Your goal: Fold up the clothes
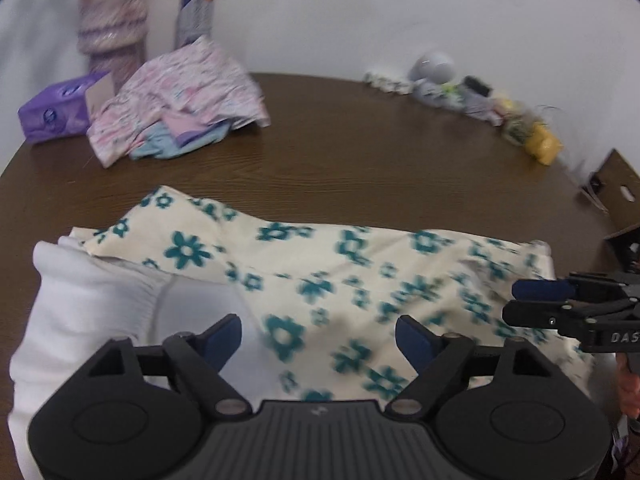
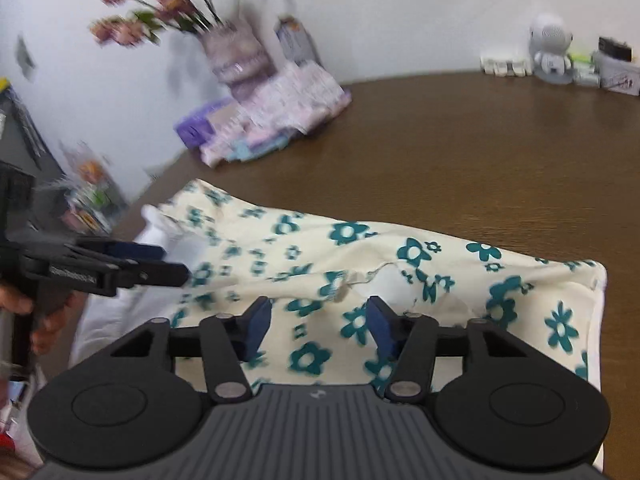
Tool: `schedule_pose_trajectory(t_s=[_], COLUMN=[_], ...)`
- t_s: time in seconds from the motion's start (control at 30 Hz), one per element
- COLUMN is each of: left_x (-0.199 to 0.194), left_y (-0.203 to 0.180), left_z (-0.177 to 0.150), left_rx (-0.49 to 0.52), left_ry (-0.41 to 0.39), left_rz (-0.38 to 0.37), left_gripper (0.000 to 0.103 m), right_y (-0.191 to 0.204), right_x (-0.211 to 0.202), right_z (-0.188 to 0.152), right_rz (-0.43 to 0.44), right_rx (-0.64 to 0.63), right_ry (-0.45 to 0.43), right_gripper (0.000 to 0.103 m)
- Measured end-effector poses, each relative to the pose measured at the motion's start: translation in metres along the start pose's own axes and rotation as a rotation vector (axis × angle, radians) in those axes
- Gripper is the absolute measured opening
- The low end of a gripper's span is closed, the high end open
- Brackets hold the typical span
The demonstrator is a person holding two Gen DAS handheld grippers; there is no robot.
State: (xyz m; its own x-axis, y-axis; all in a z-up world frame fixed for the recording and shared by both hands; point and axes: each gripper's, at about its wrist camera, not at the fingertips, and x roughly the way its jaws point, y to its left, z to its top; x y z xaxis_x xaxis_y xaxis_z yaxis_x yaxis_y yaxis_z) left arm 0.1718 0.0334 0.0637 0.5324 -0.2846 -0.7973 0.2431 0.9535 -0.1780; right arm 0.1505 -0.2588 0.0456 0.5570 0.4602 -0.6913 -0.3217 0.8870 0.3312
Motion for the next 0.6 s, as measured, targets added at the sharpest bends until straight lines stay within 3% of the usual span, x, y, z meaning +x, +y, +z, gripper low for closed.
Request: schedule_pose_trajectory(t_s=[0.2,0.3,0.33,0.37,0.4,0.6], left_x=[0.033,0.041,0.042,0.044,0.046,0.041], left_y=[0.025,0.026,0.026,0.026,0.027,0.041], left_z=[0.012,0.018,0.019,0.020,0.021,0.018], left_rx=[-0.044,-0.023,-0.018,-0.009,-0.013,-0.082], left_ry=[0.048,0.014,0.004,-0.001,-0.001,-0.059], left_rz=[-0.005,0.006,-0.003,-0.013,-0.029,-0.110], left_gripper=[0.072,0.069,0.052,0.024,0.007,0.003], right_y=[-0.025,-0.037,-0.039,-0.041,-0.041,-0.045], right_x=[0.045,0.054,0.056,0.059,0.057,0.047], right_z=[0.020,0.019,0.018,0.017,0.019,0.032], right_rz=[0.014,0.018,0.017,0.016,0.014,-0.001], right_rx=[0.206,0.303,0.315,0.327,0.323,0.288], right_ry=[0.080,0.058,0.056,0.053,0.041,-0.027], right_gripper=[0.047,0.037,0.021,0.009,0.003,0.003])
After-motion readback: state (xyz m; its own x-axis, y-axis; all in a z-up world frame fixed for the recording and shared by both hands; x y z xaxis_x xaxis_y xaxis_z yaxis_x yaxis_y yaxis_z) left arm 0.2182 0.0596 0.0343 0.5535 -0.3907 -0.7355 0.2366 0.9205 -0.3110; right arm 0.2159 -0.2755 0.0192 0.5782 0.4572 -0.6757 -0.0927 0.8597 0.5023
